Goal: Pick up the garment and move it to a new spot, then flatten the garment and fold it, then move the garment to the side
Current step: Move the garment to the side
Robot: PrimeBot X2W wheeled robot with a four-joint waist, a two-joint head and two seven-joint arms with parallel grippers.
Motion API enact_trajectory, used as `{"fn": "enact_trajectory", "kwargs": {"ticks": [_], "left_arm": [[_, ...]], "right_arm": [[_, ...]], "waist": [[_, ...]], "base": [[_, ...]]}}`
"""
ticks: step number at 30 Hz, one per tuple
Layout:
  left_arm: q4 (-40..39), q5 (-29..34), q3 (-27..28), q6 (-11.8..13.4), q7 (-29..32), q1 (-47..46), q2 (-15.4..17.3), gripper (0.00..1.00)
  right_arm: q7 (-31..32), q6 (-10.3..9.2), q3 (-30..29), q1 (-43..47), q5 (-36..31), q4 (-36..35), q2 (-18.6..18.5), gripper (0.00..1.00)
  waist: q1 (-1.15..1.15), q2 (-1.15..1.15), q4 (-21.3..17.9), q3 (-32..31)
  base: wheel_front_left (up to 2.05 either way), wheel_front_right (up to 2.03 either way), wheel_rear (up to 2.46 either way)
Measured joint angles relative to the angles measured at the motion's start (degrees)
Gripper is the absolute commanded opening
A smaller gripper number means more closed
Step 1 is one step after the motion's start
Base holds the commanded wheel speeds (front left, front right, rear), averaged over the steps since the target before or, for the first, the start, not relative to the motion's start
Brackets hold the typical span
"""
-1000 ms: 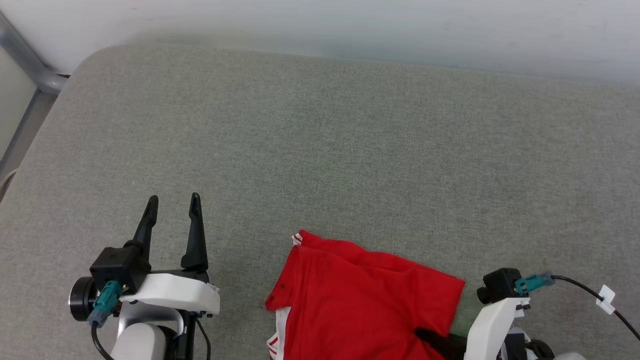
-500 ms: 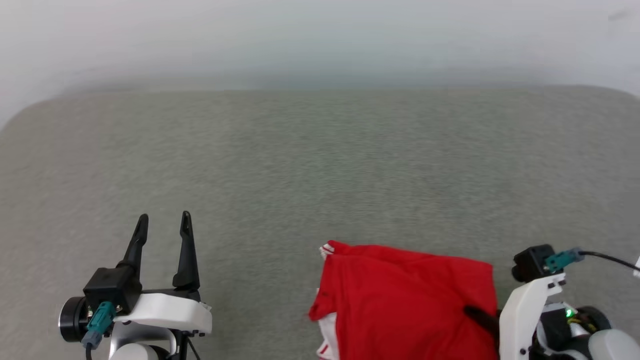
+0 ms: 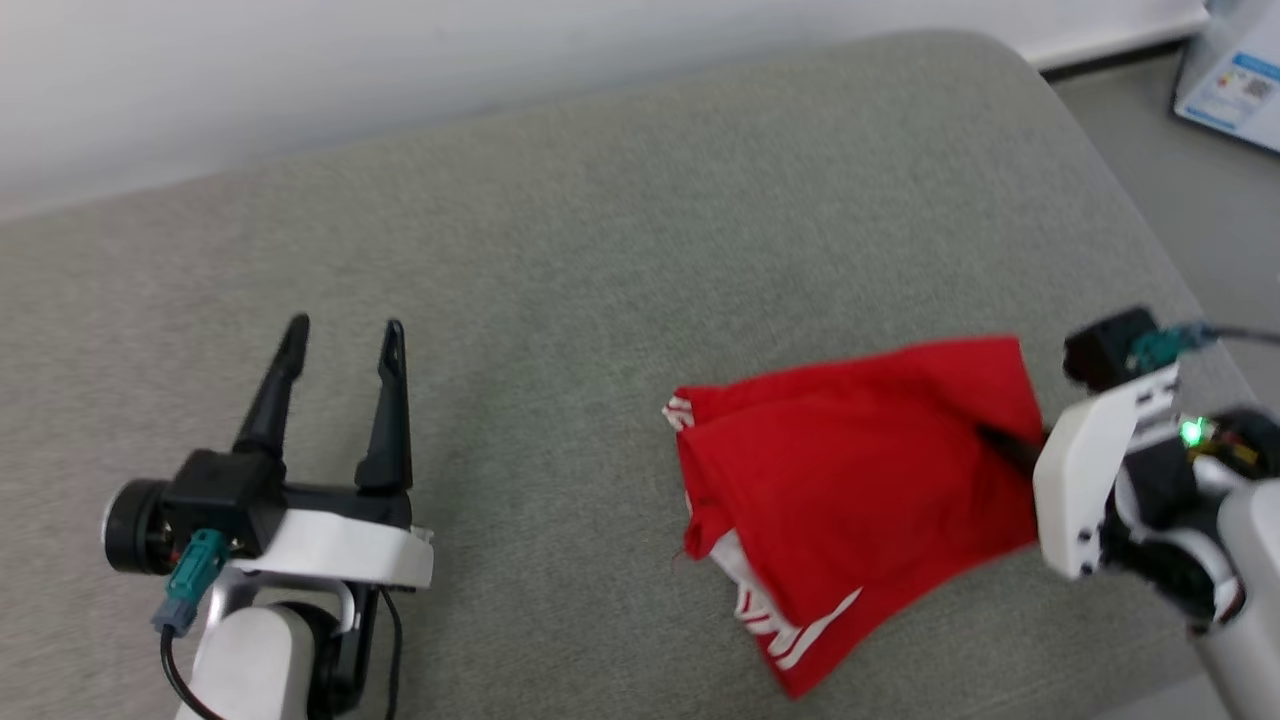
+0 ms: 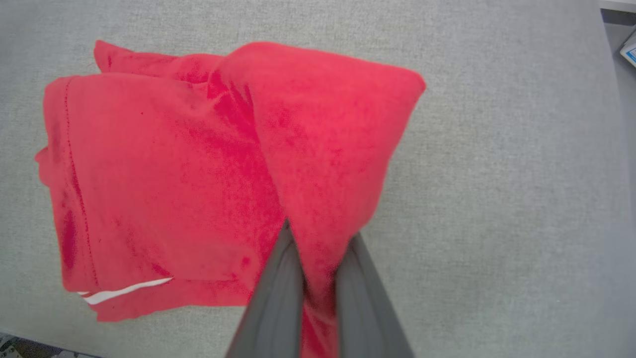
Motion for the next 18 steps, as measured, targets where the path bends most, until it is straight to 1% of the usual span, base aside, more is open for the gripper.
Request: {"fn": "enact_trajectory", "kwargs": {"ticks": [4,9,13,18], "left_arm": [[-3.00,1.44,-0.99,-0.55,1.71,-2.97,1.76,1.00],[-6.22,2.85,-2.04,-1.13,3.69,-6.87,2.90,1.00],[-8.12,3.46,-2.36,-1.58,4.92,-9.77,4.04,1.00],[-11.15,4.57,-2.88,-2.03,6.46,-13.06,5.49,1.00]], "right_arm": [[-2.99,0.01,0.05,-6.79,-0.24,2.65,-2.19,0.00],[-5.28,0.00,-3.82,-12.61,-0.18,7.78,-5.32,0.00],[-7.71,0.01,-7.05,-16.06,-1.23,11.52,-7.94,0.00],[-10.69,0.01,-12.46,-20.19,-1.55,15.89,-10.24,0.00]], "waist": [[0.01,0.00,-2.69,4.72],[0.01,0.00,-4.65,10.81],[0.02,0.00,-5.18,15.26],[0.02,0.00,-5.01,20.28]], "base": [[0.00,0.00,0.00],[0.00,0.00,0.00],[0.00,0.00,0.00],[0.00,0.00,0.00]]}}
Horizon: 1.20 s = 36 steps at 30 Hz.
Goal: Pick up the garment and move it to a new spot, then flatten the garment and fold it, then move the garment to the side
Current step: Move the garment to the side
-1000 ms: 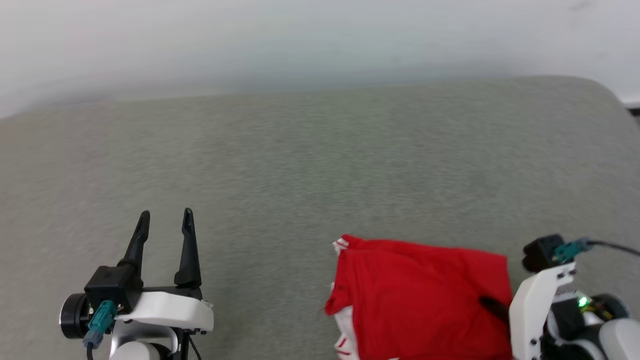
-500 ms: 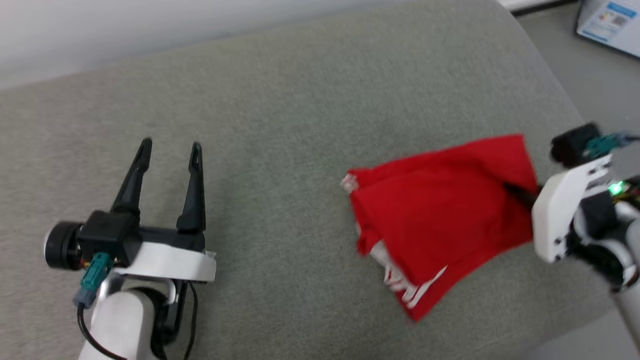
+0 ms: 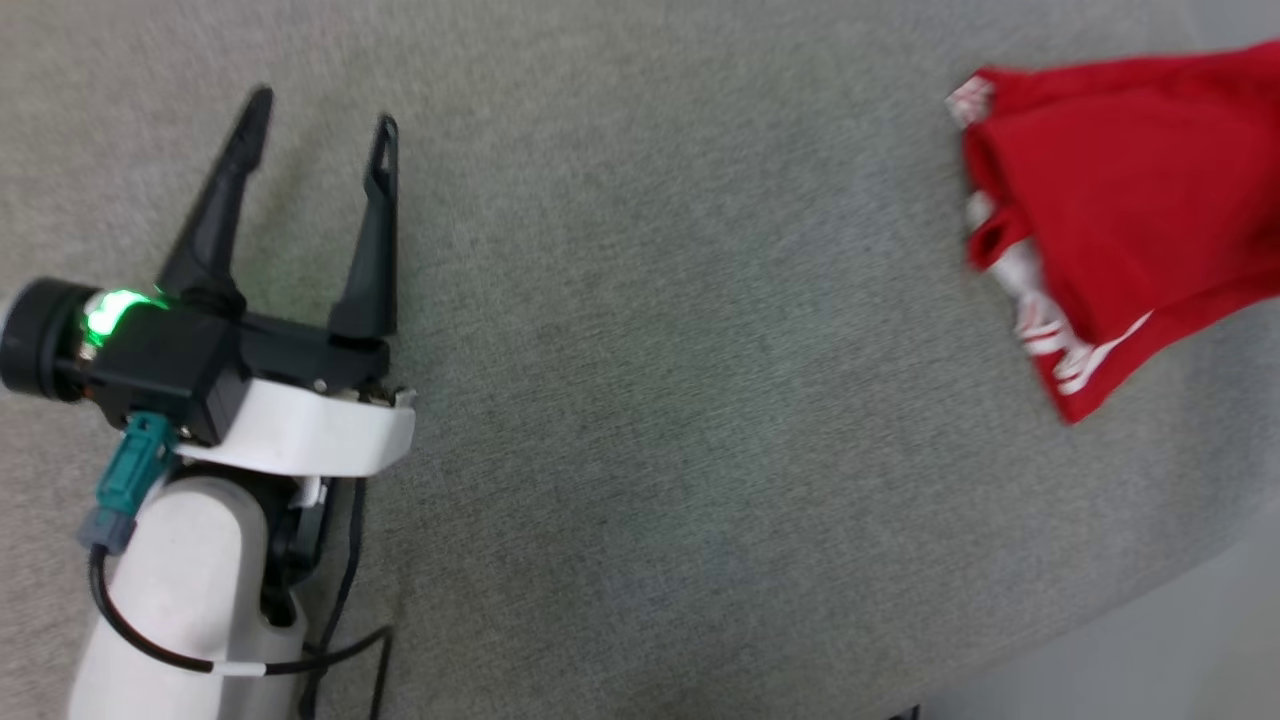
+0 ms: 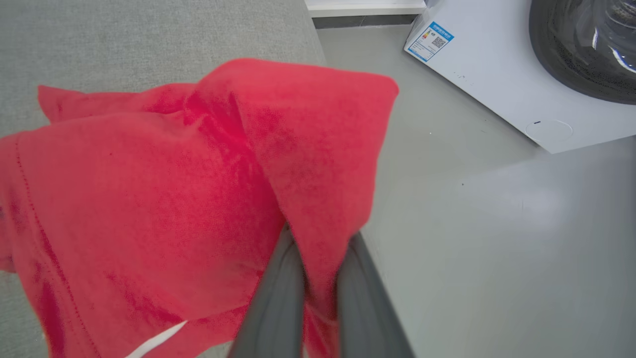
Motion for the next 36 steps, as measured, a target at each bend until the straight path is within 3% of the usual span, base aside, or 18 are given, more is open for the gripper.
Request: {"fn": "enact_trajectory", "kwargs": {"ticks": [8,9,10,12,13,14,25,29,36], "left_arm": [[-2.42,0.90,-0.49,-0.51,1.44,-4.22,1.22,1.00],[-2.38,0.99,-0.60,-0.51,1.42,-4.47,1.24,1.00],[-2.25,1.04,-0.66,-0.51,1.42,-4.65,1.21,1.00],[-1.78,1.01,-0.78,-0.49,1.22,-4.76,1.18,1.00],[-1.52,0.90,-0.82,-0.49,0.94,-4.80,1.11,1.00],[-1.23,0.71,-0.94,-0.49,0.80,-4.80,1.03,1.00],[3.08,-1.26,-1.08,0.69,-2.91,-2.10,-0.75,1.00],[6.05,-2.52,-1.04,1.47,-4.59,0.71,-2.11,1.00],[10.45,-4.74,-0.20,2.86,-6.32,7.43,-3.86,1.00]], "right_arm": [[-7.16,-0.01,-3.98,-2.97,-1.37,6.44,1.00,0.00],[-7.69,-0.01,-4.09,-3.20,-1.90,7.87,1.55,0.05],[-8.76,-0.01,-4.25,-3.26,-2.88,9.22,2.07,0.18],[-10.57,-0.01,-5.73,-3.88,-4.04,12.49,3.30,0.24],[-11.32,-0.01,-6.60,-4.17,-4.81,14.21,3.70,0.47],[-12.34,0.00,-7.36,-4.38,-5.75,15.75,3.90,1.00],[-23.98,-0.01,-17.86,-6.19,-16.90,24.14,4.26,1.00],[-27.85,-0.01,-21.13,-3.70,-20.76,22.35,4.79,1.00],[-31.88,-0.01,-24.04,7.34,-22.48,14.39,10.88,1.00]], "waist": [[0.00,0.00,0.99,6.83],[0.00,0.00,1.17,7.41],[0.00,0.00,1.39,7.89],[0.00,0.00,1.93,8.35],[0.00,0.00,2.23,8.36],[0.00,0.00,2.47,8.23],[-0.01,0.00,4.55,2.51],[-0.01,0.00,5.71,-1.53],[-0.03,0.00,8.61,-9.76]], "base": [[0.00,0.00,0.00],[0.00,0.00,0.00],[0.00,0.00,0.00],[0.00,0.00,0.00],[0.00,0.00,0.00],[0.00,0.00,0.00],[0.00,0.00,0.00],[0.00,0.00,0.00],[0.00,0.00,0.00]]}}
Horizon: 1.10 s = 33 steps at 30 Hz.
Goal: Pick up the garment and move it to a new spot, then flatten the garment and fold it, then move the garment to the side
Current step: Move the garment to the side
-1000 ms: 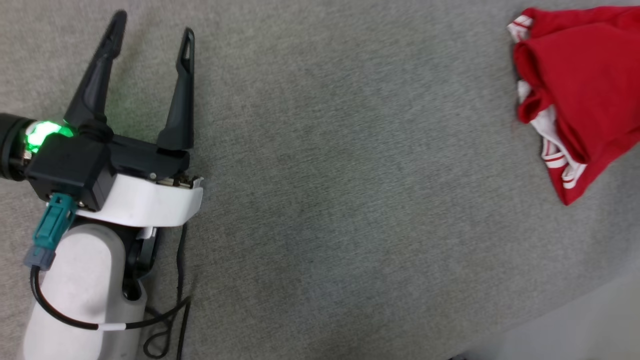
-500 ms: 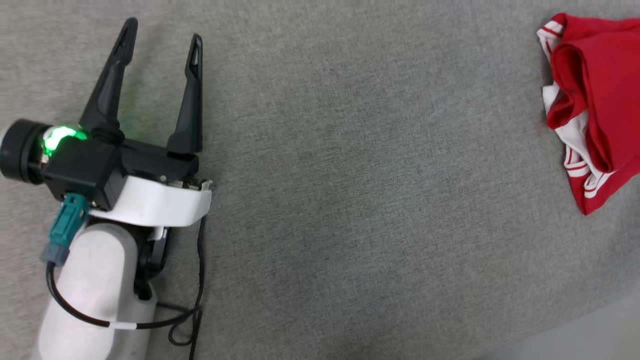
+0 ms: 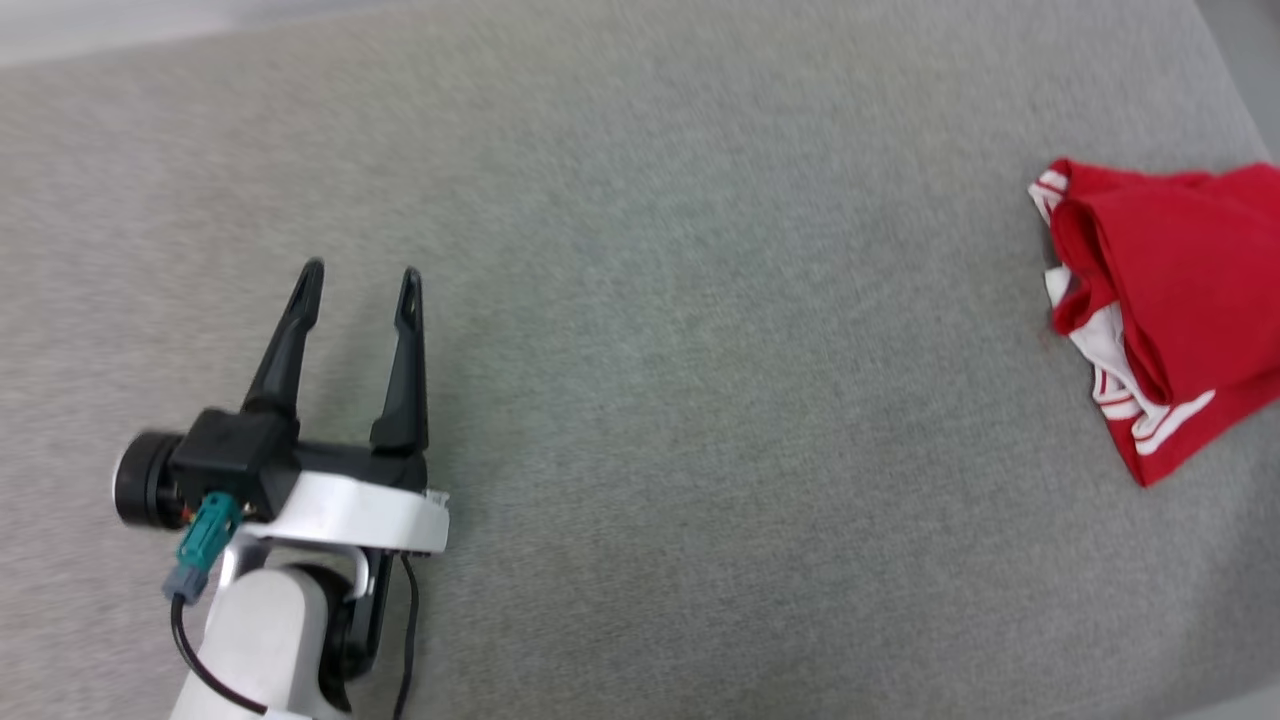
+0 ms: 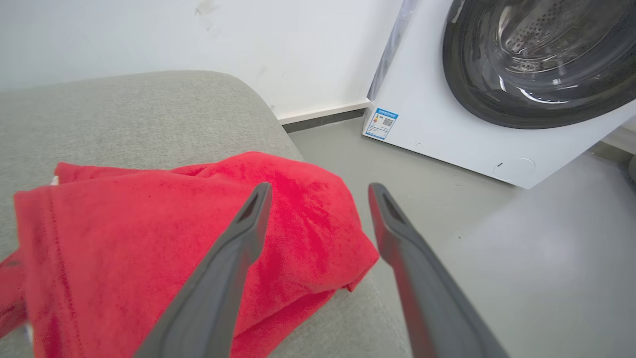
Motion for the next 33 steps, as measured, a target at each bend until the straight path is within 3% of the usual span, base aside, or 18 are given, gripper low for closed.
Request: {"fn": "enact_trajectory", "kwargs": {"ticks": [7,15,26,33], "left_arm": [[2.52,-1.69,2.10,1.22,-1.08,5.11,-1.10,1.00],[4.34,-3.18,4.00,1.96,-1.36,9.68,-1.87,1.00],[6.61,-3.60,4.71,1.68,-1.40,12.94,-2.60,1.00],[8.10,-3.14,5.15,1.67,-1.53,14.84,-2.11,1.00]], "right_arm": [[-1.57,0.00,-0.36,11.24,0.32,-9.42,8.50,1.00],[-2.21,0.00,5.26,21.23,1.63,-18.50,15.83,1.00],[0.05,-0.01,14.63,30.24,2.43,-32.72,18.70,1.00],[2.32,0.00,16.23,35.27,1.12,-40.94,19.72,1.00]], "waist": [[0.00,0.00,3.35,-6.96],[0.00,0.00,6.38,-12.98],[0.00,0.00,10.04,-18.71],[0.00,0.00,11.43,-22.19]], "base": [[0.00,0.00,0.00],[0.00,0.00,0.00],[0.00,0.00,0.00],[0.00,0.00,0.00]]}}
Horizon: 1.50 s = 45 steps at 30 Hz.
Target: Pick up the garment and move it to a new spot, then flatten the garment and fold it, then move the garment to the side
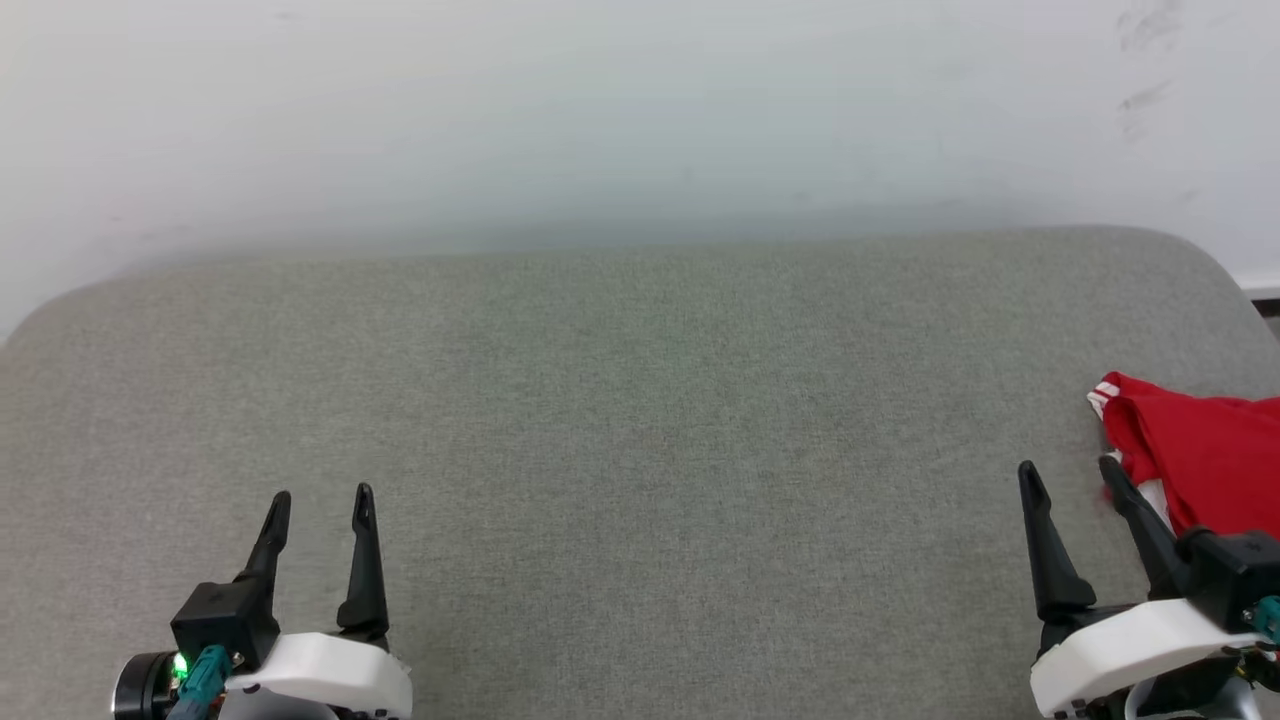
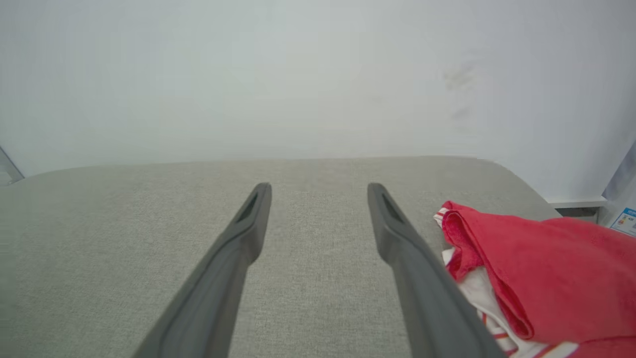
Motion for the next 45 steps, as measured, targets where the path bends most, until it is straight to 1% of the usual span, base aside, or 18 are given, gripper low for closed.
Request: {"fn": "enact_trajectory", "kwargs": {"ticks": [4,12,25,35,36,40,45], "left_arm": [[0.55,0.54,-0.22,0.02,0.00,0.76,0.57,1.00],[2.35,0.51,-0.27,-0.51,0.00,1.37,0.85,1.00],[2.99,0.57,0.18,-0.92,0.00,1.35,0.91,1.00],[3.23,0.73,0.24,-1.01,0.00,1.25,0.75,1.00],[3.33,0.66,0.26,-1.02,0.00,1.29,0.68,0.00],[5.38,0.29,0.07,-1.01,0.43,2.36,0.08,0.00],[5.94,-4.65,0.74,-1.51,2.16,2.37,-0.54,0.00]], "right_arm": [[1.94,0.00,0.63,1.84,-0.49,-4.30,0.36,1.00],[4.72,0.00,0.77,4.93,-1.05,-8.93,0.57,1.00],[4.65,0.00,1.13,5.35,0.00,-9.32,0.62,1.00],[4.31,0.00,1.10,5.24,0.60,-8.56,0.63,1.00],[4.31,0.00,1.13,5.27,0.66,-8.39,0.63,0.00],[4.32,0.00,1.34,5.86,0.75,-6.23,0.64,0.00],[4.31,0.00,1.47,5.77,6.50,-4.76,0.62,0.00]], "waist": [[0.00,0.00,0.45,-1.21],[0.01,0.00,0.19,-1.84],[0.01,0.00,-0.55,-1.83],[0.01,0.00,-0.30,-1.97],[0.01,0.00,-0.28,-1.95],[0.02,0.00,-0.26,-1.94],[0.02,0.00,-0.15,-1.88]], "base": [[0.00,0.00,0.00],[0.00,0.00,0.00],[0.00,0.00,0.00],[0.00,0.00,0.00],[0.00,0.00,0.00],[0.00,0.00,0.00],[0.00,0.00,0.00]]}}
